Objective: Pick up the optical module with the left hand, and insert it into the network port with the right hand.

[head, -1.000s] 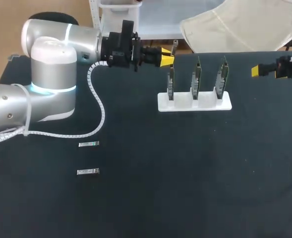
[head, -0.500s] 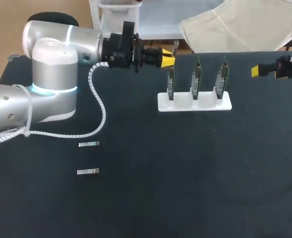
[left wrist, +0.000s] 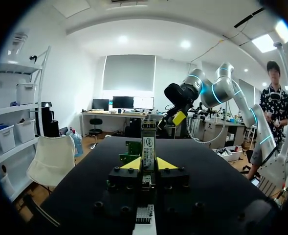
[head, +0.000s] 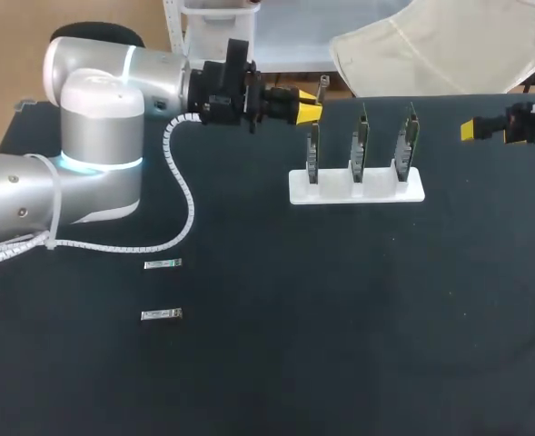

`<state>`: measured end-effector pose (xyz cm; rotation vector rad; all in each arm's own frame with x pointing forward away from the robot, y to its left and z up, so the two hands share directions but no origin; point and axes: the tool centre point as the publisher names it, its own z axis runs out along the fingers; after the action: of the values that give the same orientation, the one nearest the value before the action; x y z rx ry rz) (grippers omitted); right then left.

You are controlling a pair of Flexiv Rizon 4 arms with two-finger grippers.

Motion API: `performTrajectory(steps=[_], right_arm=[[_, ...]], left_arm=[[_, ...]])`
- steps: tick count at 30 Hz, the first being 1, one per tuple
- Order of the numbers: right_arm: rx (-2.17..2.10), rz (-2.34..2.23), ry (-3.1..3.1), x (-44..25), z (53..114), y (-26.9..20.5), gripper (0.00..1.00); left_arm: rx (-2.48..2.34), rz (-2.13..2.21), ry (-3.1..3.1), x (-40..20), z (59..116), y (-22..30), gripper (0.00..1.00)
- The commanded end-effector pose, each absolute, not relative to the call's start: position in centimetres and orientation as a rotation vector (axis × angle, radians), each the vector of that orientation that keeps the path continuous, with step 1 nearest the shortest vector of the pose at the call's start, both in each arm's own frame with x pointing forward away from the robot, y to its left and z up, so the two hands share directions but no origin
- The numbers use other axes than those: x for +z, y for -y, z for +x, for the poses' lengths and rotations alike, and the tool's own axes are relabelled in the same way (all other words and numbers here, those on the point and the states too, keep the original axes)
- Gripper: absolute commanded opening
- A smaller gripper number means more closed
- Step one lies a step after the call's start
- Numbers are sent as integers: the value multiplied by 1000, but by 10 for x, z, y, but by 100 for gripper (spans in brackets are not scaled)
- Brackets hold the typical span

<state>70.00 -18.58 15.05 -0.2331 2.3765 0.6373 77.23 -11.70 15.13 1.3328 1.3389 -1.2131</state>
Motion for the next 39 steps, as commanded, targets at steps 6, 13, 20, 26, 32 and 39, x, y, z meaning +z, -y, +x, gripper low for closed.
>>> performTrajectory(steps=[6,13,20,26,32,39], right_arm=[[632,-229,-2377,151,699,185,100],[632,-229,-2377,151,699,185,100],[633,-294,-2346,155,705,190,100],[740,-620,-2252,172,718,184,100],[821,-829,-2192,176,714,157,100],[858,-787,-2185,182,721,142,100]], left_arm=[[-1219,1354,-1304,151,776,117,0],[-1219,1354,-1304,151,776,117,0],[-1219,1354,-1304,151,776,117,0],[-1219,1354,-1304,151,776,117,0],[-1219,1354,-1304,151,776,117,0],[-1219,1354,-1304,151,776,117,0]])
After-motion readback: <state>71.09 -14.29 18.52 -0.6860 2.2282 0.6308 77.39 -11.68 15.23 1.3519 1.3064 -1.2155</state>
